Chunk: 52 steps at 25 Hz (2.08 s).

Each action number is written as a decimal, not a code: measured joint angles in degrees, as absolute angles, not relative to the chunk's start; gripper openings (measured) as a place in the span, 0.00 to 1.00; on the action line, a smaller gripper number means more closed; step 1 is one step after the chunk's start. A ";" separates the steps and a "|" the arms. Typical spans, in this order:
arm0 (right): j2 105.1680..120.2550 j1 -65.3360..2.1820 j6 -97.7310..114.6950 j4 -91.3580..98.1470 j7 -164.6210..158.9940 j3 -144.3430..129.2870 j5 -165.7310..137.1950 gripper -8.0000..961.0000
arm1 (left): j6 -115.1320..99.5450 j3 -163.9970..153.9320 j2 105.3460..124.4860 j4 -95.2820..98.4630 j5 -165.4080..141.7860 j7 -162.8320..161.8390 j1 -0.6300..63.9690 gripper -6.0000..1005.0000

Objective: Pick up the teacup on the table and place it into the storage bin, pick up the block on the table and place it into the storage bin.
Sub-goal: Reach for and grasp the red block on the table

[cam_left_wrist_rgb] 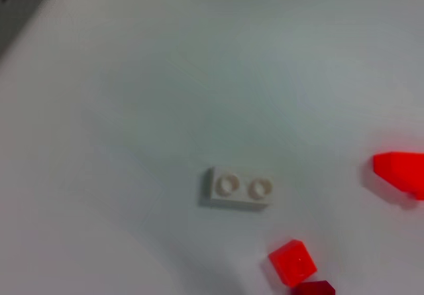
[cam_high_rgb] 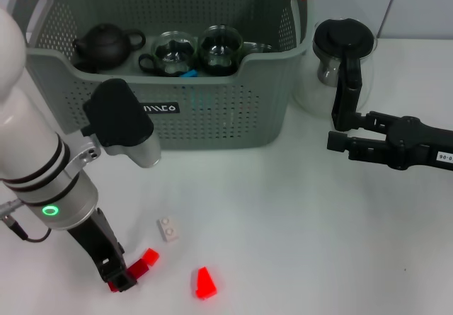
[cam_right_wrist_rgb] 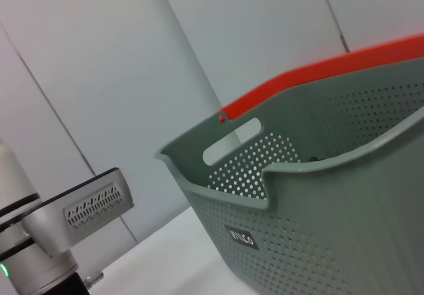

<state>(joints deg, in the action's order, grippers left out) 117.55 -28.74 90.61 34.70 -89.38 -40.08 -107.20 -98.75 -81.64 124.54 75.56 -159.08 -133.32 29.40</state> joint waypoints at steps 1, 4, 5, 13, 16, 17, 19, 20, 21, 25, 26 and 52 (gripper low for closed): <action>117.54 -28.75 90.61 34.70 -89.38 -40.07 -107.22 0.92 | -98.86 -82.00 124.54 75.50 -159.08 -133.34 29.40 0.57; 117.51 -28.74 90.61 34.46 -89.38 -40.07 -107.28 0.92 | -99.46 -82.41 124.51 75.60 -159.08 -133.45 29.40 0.57; 117.48 -28.74 90.61 34.30 -89.38 -40.07 -107.30 0.92 | -99.86 -82.42 124.47 75.75 -159.08 -133.63 29.40 0.57; 117.34 -28.74 90.61 34.10 -89.38 -40.07 -107.37 0.92 | -100.70 -82.46 124.37 75.84 -159.81 -134.45 29.29 0.57; 117.33 -28.74 90.62 34.10 -89.38 -40.07 -107.39 0.92 | -100.76 -82.51 124.36 75.85 -160.57 -134.67 29.25 0.57; 117.33 -28.74 90.61 34.10 -89.38 -40.07 -107.40 0.92 | -100.76 -82.53 124.36 75.84 -160.59 -134.71 29.25 0.57; 117.33 -28.74 90.61 34.10 -89.38 -40.07 -107.41 0.92 | -100.64 -82.53 124.36 75.83 -160.63 -134.77 29.25 0.57; 117.33 -28.74 90.61 34.10 -89.38 -40.07 -107.41 0.92 | -100.57 -82.53 124.36 75.79 -160.63 -134.77 29.27 0.57; 117.33 -28.72 90.61 34.07 -89.38 -40.07 -107.41 0.92 | -100.36 -82.53 124.36 75.69 -160.65 -134.78 29.33 0.57; 117.33 -28.61 90.62 34.00 -89.38 -40.07 -107.41 0.92 | -99.78 -82.53 124.37 75.55 -161.39 -134.84 29.51 0.57; 117.33 -28.59 90.62 34.00 -89.38 -40.07 -107.41 0.92 | -99.51 -82.53 124.40 75.55 -161.64 -134.88 29.53 0.57; 117.30 -28.57 90.50 33.45 -89.22 -40.07 -107.49 0.92 | -99.81 -84.60 124.55 77.36 -161.84 -135.64 29.39 0.57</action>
<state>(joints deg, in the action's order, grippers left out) 117.30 -28.57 90.50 33.45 -89.22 -40.08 -107.49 -99.81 -84.60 124.55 77.36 -161.84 -135.64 29.39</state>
